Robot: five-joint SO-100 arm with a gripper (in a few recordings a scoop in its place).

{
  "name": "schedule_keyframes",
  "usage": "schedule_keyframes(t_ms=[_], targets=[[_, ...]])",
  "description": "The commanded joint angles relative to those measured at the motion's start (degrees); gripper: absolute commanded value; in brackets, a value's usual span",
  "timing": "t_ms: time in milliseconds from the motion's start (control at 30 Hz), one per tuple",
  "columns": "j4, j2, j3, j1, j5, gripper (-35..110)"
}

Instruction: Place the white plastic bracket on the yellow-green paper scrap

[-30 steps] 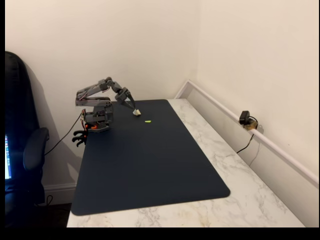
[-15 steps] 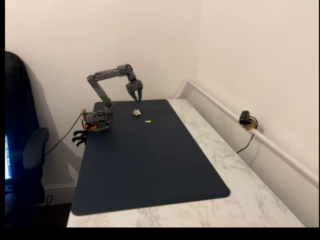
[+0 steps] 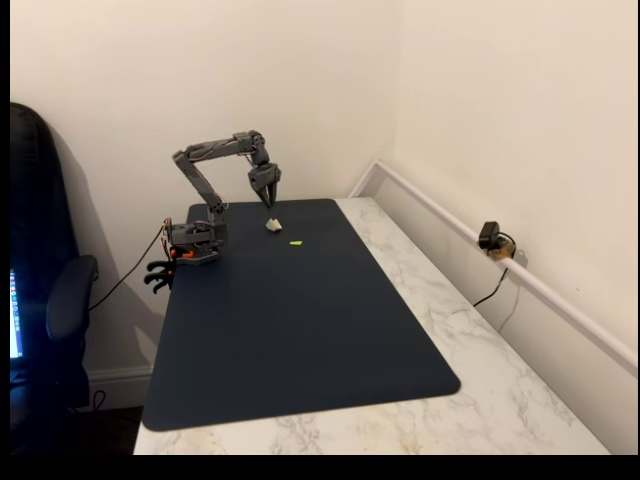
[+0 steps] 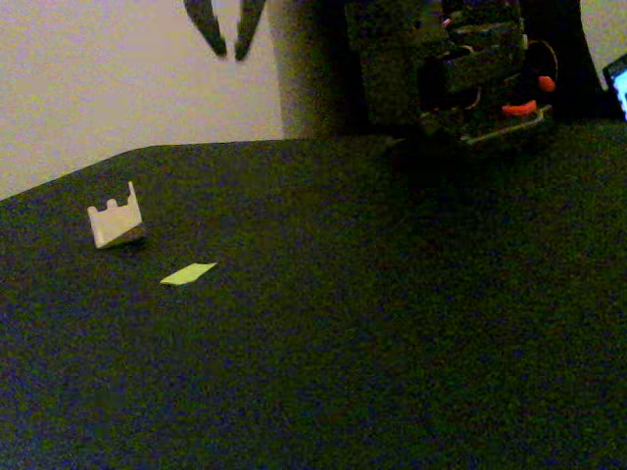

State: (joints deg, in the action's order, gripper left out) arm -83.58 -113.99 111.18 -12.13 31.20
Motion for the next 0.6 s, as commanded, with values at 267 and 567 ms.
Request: schedule_keyframes(t_ms=[267, 567], targets=[[-6.2, 18.4, -21.5, -7.2, 1.1, 15], [-10.2, 20.2, -20.0, -18.6, -2.5, 31]])
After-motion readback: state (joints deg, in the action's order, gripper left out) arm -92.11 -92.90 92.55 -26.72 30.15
